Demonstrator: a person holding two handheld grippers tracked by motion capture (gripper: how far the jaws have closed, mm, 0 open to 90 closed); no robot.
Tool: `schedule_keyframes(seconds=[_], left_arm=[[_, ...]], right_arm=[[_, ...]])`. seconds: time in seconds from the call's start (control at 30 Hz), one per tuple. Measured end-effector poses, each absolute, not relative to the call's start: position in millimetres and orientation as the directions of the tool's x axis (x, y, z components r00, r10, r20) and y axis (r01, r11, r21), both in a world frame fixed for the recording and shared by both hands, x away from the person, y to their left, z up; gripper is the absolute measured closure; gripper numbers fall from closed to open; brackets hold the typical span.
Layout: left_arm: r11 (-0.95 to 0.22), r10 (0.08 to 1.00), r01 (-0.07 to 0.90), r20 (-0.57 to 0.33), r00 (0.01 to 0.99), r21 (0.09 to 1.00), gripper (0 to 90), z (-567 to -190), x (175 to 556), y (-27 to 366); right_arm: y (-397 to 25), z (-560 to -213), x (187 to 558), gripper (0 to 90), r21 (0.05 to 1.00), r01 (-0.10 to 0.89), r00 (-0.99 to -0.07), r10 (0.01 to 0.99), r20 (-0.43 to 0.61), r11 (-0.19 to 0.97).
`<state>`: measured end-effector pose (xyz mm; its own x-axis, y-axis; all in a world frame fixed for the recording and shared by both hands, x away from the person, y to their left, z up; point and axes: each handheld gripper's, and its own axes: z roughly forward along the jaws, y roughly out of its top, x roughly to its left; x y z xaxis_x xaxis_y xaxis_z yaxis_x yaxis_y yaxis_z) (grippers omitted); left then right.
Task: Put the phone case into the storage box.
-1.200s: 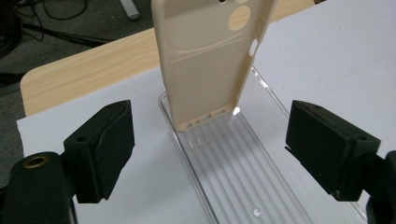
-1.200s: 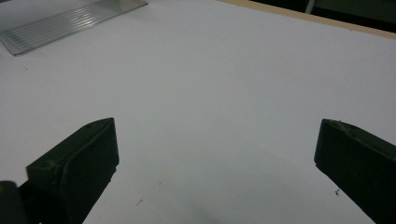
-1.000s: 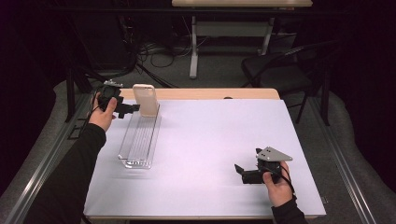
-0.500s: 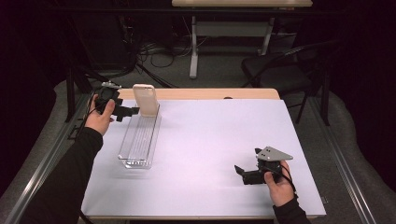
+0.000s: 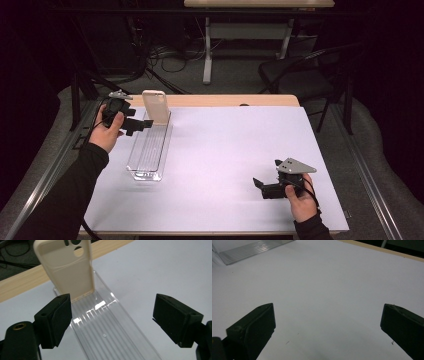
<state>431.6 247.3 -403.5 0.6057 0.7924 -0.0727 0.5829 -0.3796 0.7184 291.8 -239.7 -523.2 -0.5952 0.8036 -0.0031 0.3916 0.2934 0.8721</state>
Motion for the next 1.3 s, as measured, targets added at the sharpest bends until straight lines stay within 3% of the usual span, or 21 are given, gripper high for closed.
schedule_keyframes(seconds=[0.53, 1.3], left_arm=[[-0.463, 0.682, 0.502, -0.068, 0.728, 0.731, 16.1, -409.7, 386.1, 206.9], [-0.529, 0.57, 0.438, -0.078, 0.818, 0.727, 16.1, -437.9, 333.5, 147.0]], right_arm=[[-238.4, -525.2, 289.8, 0.0, 0.87, 0.392, -0.6, 0.8, -0.004, 0.299], [-235.3, -528.7, 287.9, 0.0, 0.864, 0.396, -0.612, 0.791, -0.004, 0.31]])
